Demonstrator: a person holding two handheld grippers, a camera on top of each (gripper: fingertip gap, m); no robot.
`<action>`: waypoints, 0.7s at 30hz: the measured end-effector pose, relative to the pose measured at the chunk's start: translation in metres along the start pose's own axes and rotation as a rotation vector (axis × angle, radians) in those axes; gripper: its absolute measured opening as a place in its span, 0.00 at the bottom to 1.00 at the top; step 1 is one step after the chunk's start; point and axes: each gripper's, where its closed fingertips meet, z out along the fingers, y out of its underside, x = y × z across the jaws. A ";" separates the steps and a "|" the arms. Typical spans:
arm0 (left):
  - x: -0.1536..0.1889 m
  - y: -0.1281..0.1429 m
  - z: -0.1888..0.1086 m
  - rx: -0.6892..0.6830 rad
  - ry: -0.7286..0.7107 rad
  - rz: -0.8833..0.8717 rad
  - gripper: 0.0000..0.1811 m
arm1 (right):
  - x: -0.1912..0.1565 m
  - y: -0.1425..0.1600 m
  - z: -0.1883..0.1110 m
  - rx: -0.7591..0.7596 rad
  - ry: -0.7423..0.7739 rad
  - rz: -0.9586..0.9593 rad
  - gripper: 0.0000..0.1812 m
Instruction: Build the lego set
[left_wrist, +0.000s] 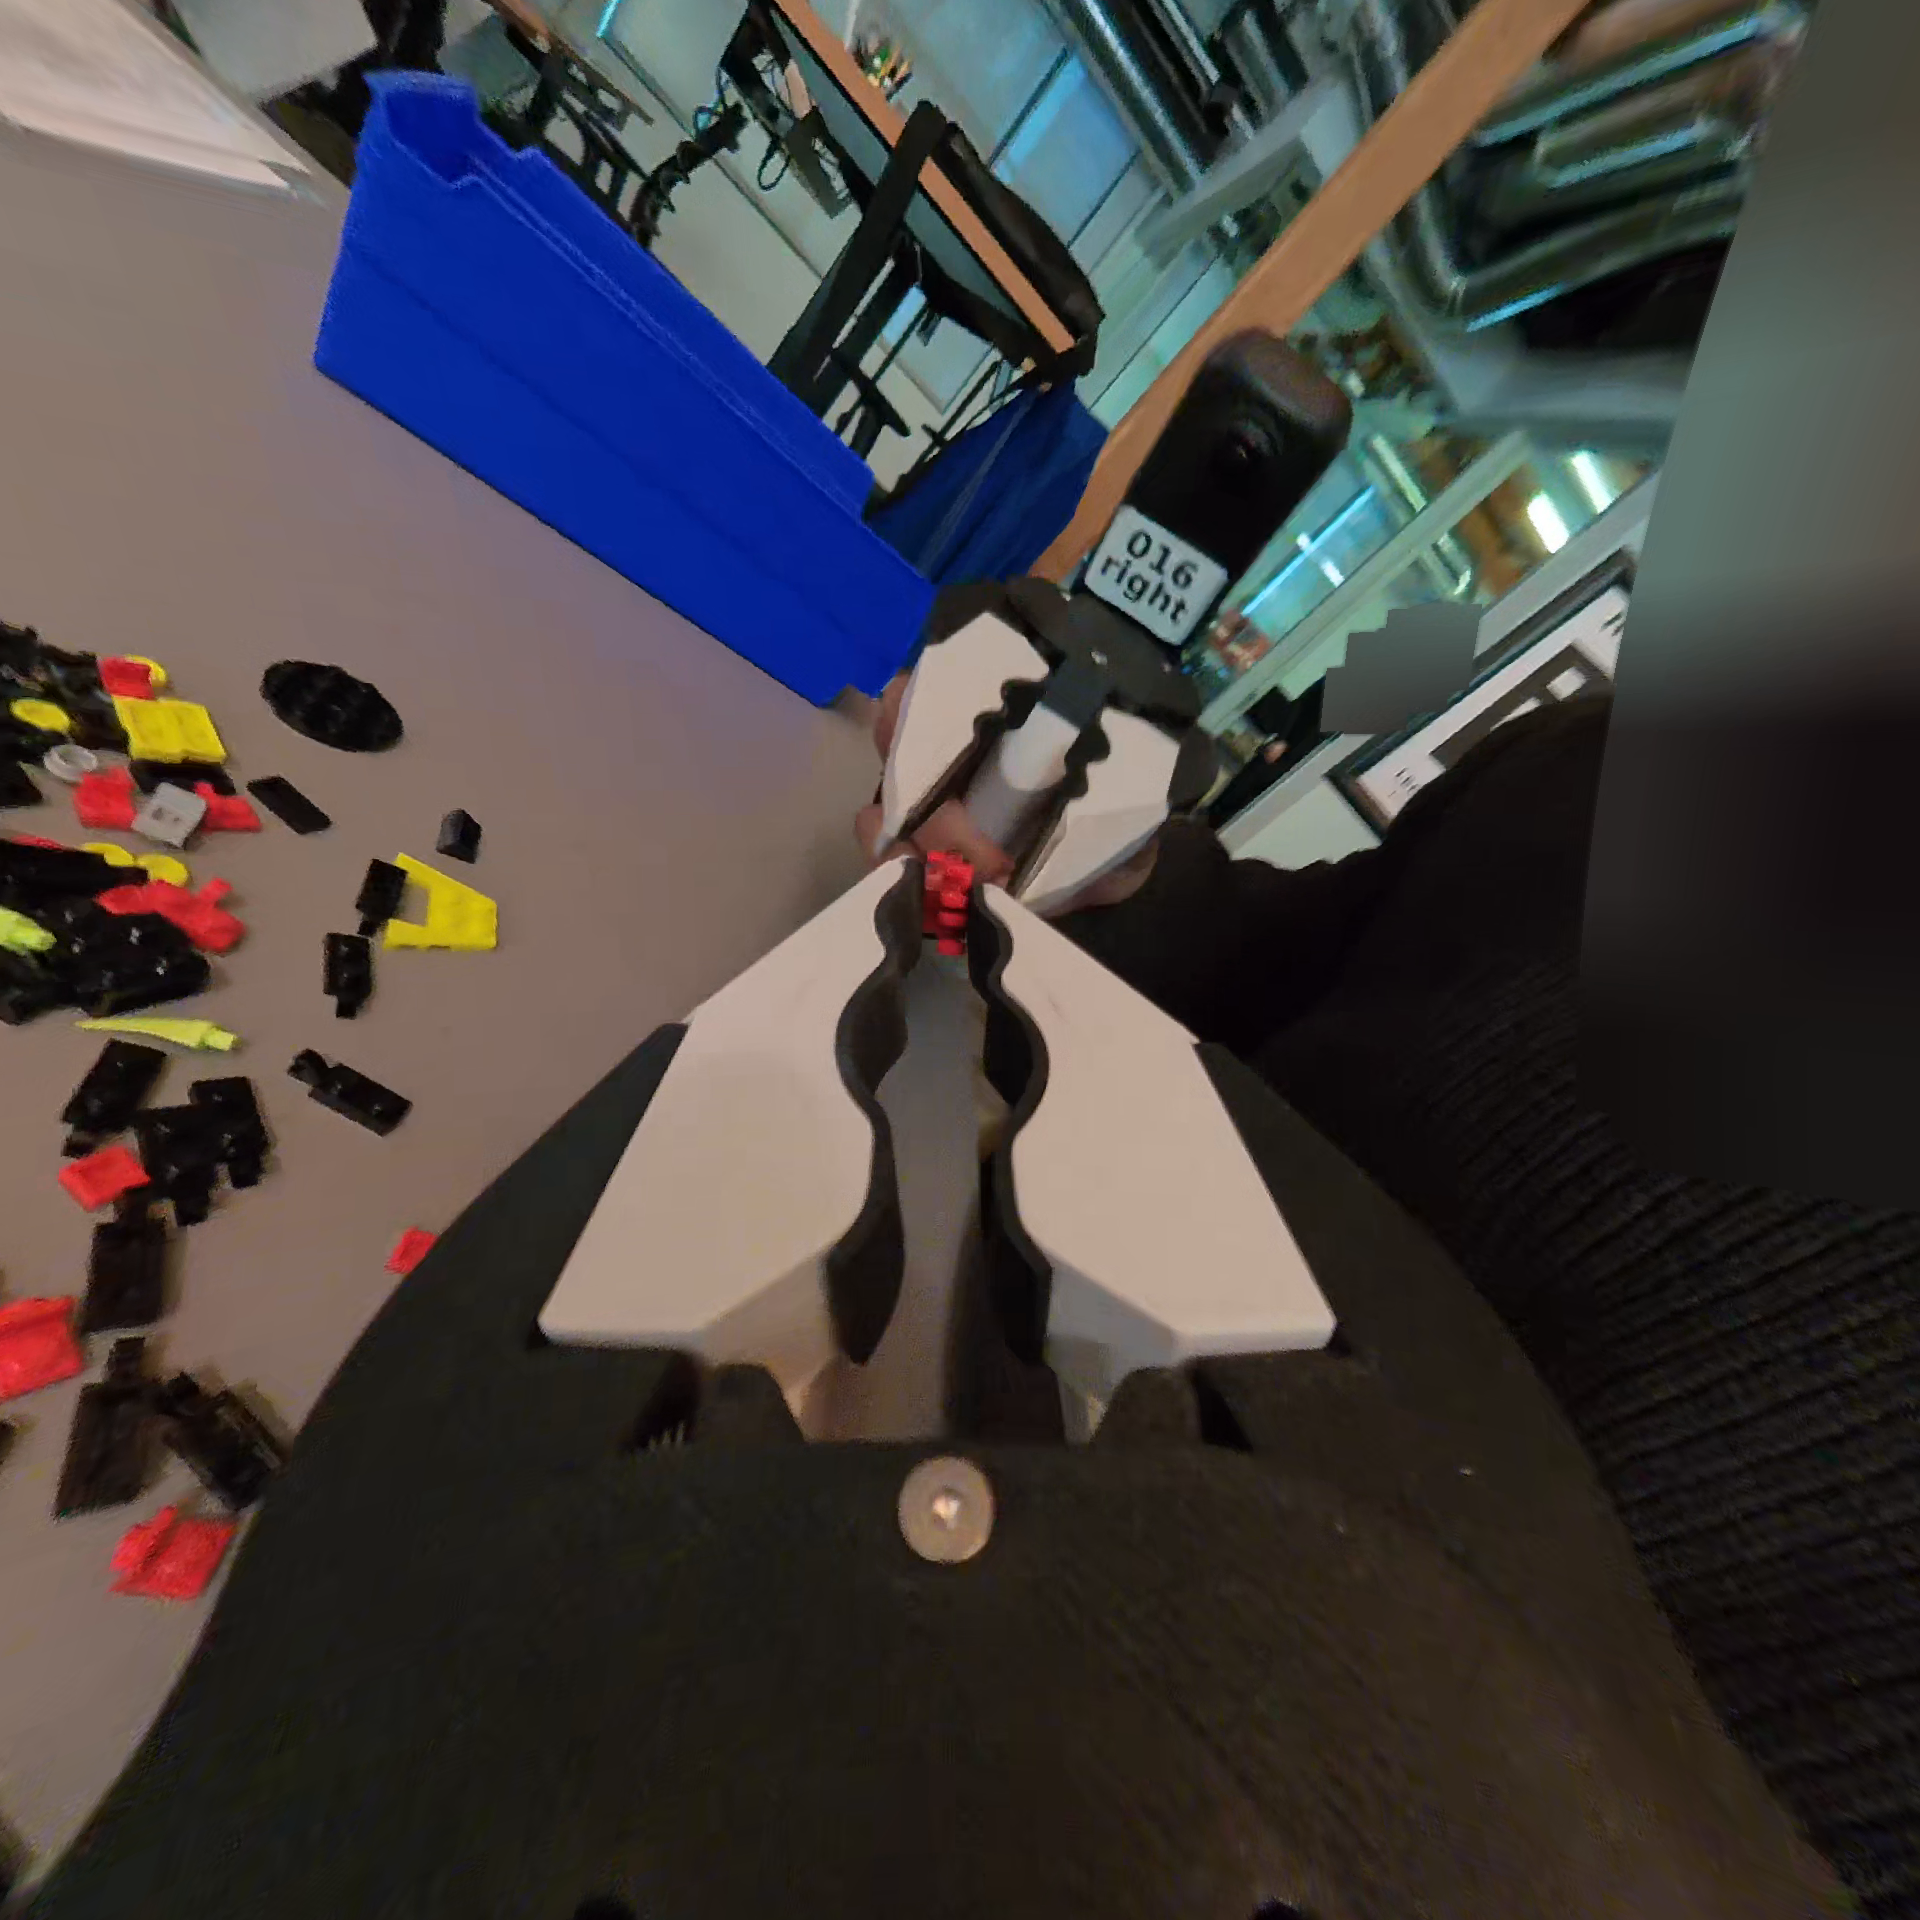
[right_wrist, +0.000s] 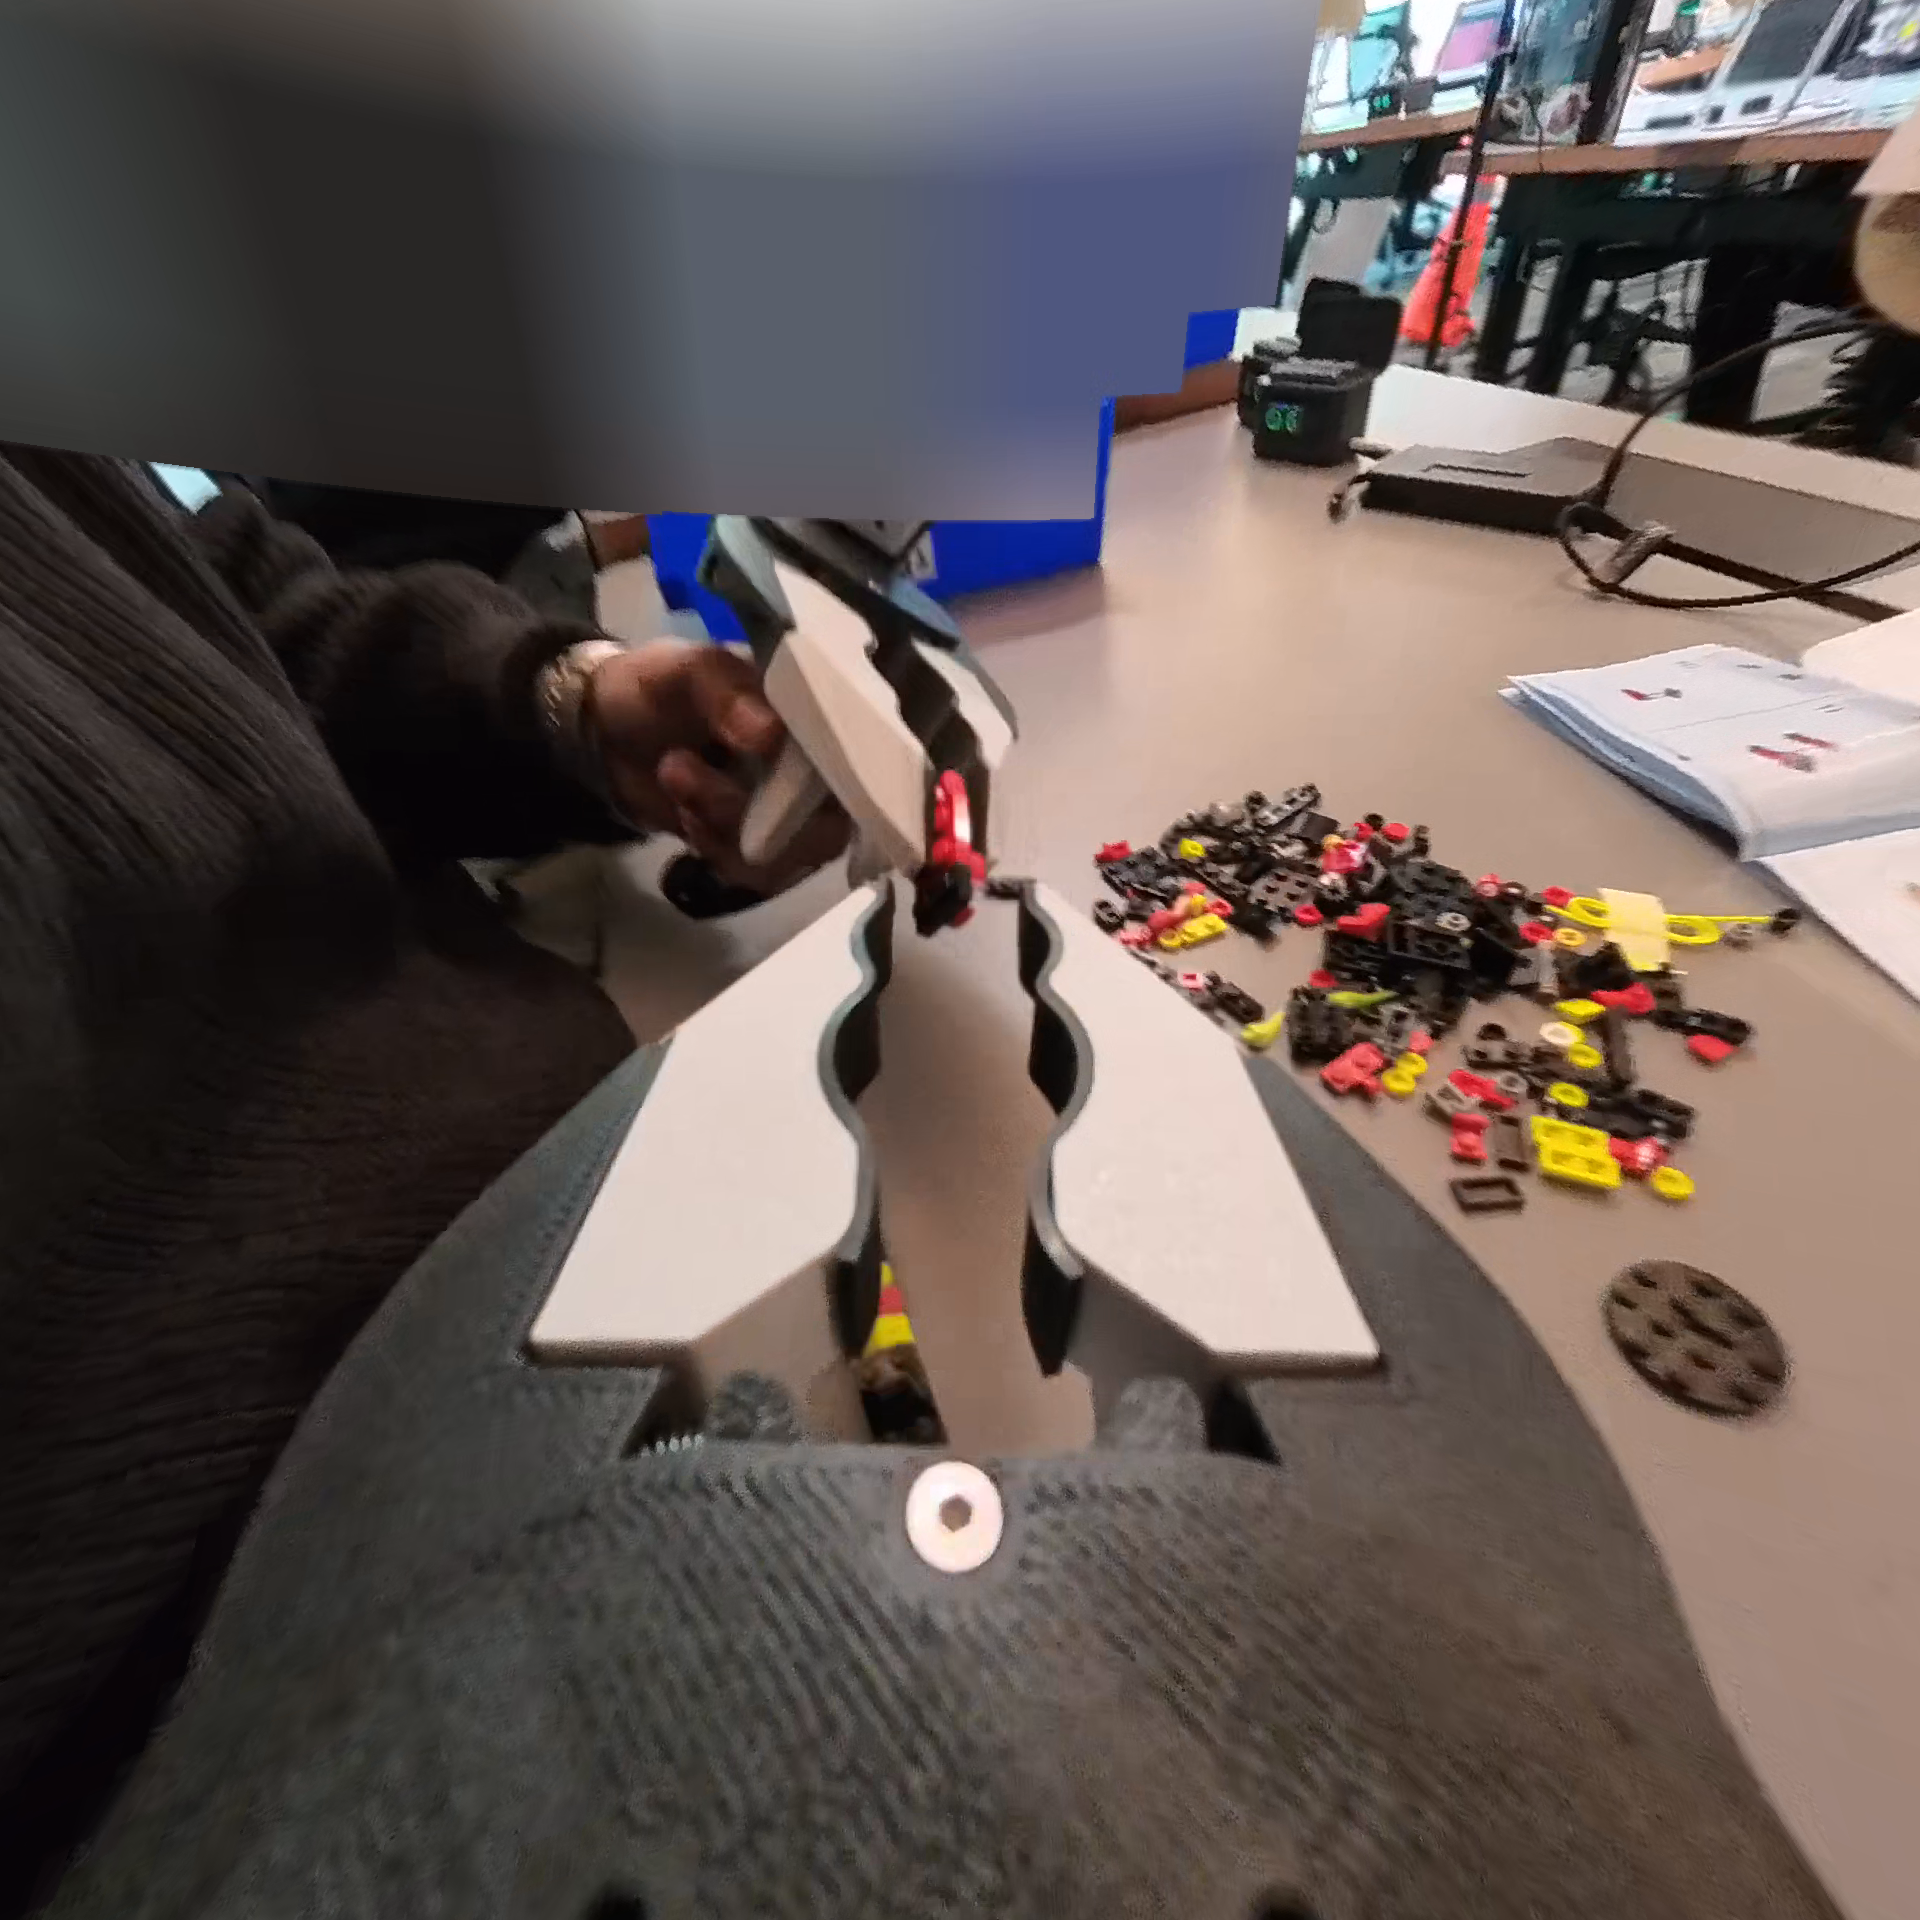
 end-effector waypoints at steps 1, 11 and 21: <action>0.000 0.001 0.001 -0.007 -0.014 0.032 0.03 | -0.001 -0.004 -0.002 0.030 -0.025 0.037 0.11; 0.010 -0.001 0.003 0.001 0.000 0.116 0.03 | -0.004 -0.008 -0.006 0.088 -0.133 0.231 0.10; 0.012 0.001 0.004 -0.009 -0.008 0.152 0.03 | -0.011 -0.005 -0.004 0.070 -0.202 0.295 0.06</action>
